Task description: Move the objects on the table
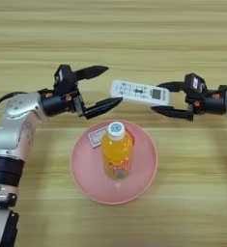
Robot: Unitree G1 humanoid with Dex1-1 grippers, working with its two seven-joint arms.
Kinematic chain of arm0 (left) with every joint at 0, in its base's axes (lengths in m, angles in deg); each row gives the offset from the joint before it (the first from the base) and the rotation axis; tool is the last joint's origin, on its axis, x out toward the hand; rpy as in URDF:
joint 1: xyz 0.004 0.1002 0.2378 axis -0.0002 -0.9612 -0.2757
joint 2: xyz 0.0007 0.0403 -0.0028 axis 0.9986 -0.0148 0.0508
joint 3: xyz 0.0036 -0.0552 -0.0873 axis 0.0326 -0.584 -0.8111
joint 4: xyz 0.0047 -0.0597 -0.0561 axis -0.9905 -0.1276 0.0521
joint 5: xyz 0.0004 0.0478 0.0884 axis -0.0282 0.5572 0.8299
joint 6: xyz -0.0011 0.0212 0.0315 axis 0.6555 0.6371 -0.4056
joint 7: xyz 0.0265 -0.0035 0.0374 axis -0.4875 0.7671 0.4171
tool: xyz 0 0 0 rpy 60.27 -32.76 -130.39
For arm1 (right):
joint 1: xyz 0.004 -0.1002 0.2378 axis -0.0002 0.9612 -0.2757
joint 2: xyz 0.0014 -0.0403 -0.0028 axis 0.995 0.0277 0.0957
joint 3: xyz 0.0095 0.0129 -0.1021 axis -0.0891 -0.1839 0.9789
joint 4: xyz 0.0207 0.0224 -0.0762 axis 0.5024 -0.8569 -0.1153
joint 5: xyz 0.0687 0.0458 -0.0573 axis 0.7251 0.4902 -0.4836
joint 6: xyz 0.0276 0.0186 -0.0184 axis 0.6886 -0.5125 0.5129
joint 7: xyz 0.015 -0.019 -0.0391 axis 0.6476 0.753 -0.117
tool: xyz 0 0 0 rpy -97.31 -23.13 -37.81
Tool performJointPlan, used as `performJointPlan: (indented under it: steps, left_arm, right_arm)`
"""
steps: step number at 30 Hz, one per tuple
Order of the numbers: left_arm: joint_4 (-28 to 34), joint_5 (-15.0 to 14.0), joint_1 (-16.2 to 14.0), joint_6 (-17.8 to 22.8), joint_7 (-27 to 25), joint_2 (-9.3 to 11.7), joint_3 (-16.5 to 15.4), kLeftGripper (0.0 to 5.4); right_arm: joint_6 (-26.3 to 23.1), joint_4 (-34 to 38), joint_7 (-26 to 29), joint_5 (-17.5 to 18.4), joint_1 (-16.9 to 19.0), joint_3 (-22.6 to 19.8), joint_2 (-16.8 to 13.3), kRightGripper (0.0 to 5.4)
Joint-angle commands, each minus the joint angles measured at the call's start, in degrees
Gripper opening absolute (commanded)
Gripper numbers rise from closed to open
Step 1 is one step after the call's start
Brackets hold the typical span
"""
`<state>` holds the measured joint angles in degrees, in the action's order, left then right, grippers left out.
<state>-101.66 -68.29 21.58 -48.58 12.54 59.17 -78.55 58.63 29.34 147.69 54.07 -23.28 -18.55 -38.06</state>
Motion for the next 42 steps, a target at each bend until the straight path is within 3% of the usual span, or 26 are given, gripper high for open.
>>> performJointPlan:
  steps: [1,42]
  left_arm:
    - [-0.4,1.2,2.5,0.9,-0.6,0.6,0.7,5.40]
    - [-3.1,4.4,4.2,1.3,-4.1,0.3,4.2,5.40]
  right_arm:
    - [-1.0,-0.1,0.8,-0.1,-2.5,0.5,-1.1,2.93]
    - [-3.5,4.3,3.3,0.8,-5.2,2.4,-1.4,2.92]
